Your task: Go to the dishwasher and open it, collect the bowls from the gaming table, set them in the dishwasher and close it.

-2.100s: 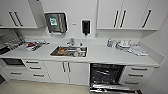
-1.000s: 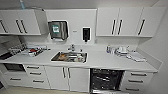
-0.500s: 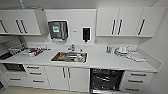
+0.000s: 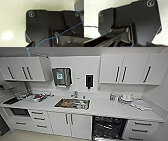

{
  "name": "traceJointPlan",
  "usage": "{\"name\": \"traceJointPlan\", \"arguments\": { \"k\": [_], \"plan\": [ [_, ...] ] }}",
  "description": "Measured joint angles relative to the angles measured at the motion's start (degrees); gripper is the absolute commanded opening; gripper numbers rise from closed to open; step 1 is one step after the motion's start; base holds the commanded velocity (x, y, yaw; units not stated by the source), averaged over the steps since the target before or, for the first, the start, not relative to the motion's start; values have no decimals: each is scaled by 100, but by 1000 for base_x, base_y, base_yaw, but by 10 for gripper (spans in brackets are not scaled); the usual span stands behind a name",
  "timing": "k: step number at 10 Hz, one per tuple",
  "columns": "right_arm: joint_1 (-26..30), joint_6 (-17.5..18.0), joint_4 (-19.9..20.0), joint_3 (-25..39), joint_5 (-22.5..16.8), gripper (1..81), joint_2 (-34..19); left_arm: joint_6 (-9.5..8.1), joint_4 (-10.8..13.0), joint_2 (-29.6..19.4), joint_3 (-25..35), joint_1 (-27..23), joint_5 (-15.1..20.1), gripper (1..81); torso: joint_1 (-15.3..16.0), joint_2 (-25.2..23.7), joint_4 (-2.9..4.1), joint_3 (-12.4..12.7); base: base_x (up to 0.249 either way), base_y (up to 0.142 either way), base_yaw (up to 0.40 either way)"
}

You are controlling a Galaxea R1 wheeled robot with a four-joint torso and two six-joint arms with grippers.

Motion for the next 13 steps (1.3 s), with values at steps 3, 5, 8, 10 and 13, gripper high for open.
{"name": "traceJointPlan", "arguments": {
  "k": [3,5,8,10,13],
  "plan": [
    [-121,-798,571,-110,78,811,11,0,0,-50,158,105,33,811,-5,0,0,0,0,0,223],
    [-96,-1521,1339,-140,160,811,9,0,-1,-171,234,55,11,811,-5,0,0,2,0,0,260],
    [-68,-1624,1476,-68,202,811,-50,2,0,-218,283,59,11,811,-5,0,0,2,0,0,316],
    [-61,-1626,1476,-55,205,811,-52,6,5,-218,289,67,-1,811,-5,0,0,2,0,0,339],
    [-61,-1626,1476,-57,199,811,-48,9,7,-226,291,78,-26,811,-5,0,0,2,0,0,341]
  ]
}}
